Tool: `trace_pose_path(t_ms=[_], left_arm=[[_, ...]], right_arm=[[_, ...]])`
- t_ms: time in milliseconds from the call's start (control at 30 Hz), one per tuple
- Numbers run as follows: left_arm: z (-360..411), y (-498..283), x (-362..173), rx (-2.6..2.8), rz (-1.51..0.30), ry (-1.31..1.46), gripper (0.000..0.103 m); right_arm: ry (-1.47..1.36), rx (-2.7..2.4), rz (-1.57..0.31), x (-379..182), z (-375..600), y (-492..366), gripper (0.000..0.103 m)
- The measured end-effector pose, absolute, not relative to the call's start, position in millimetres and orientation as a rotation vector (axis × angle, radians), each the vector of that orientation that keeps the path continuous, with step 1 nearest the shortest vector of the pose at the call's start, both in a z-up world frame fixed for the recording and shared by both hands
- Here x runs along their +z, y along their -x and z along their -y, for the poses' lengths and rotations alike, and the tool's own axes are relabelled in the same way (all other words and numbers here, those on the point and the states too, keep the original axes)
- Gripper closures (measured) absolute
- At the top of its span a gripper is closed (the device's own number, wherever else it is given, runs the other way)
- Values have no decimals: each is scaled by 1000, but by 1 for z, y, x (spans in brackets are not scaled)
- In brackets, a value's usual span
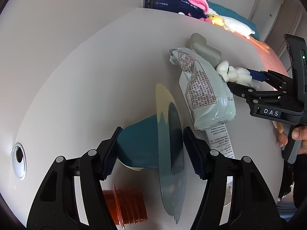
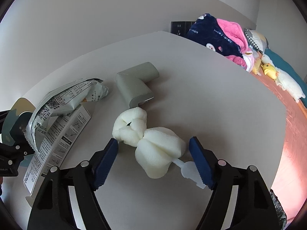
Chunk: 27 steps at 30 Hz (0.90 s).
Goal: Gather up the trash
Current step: 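Grasp the teal funnel-shaped lid with the left gripper while the right gripper grasps the white foam toy, then carry the teal lid and foam toy over the trash bag and open both grippers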
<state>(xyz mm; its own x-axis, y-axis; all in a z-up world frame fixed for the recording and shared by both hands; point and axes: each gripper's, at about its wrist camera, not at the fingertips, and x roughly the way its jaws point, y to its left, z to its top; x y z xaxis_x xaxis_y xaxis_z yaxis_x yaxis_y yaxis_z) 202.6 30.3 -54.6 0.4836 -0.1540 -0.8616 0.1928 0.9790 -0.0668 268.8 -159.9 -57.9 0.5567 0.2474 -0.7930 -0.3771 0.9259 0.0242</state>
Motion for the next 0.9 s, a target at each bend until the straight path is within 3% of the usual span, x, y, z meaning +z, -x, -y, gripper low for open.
trace_pose_path(t_ms=[100,167,267,900], left_arm=[[-31,-203,-55,-210,-1037,-32,41],[-33,-204,-55,-206,-1027,-12,42],[-35,-204,-54,-200,-1010,22,43],[-46,-167,-18,-136,-890,121,53]], right_arm=[[169,387,-921,-57,159,-271,36],[176,406,-921,-55,157,-269,57],[178,422,-923,-54,156,-266,68],[-3,429,-847,-18,183,-217,70]])
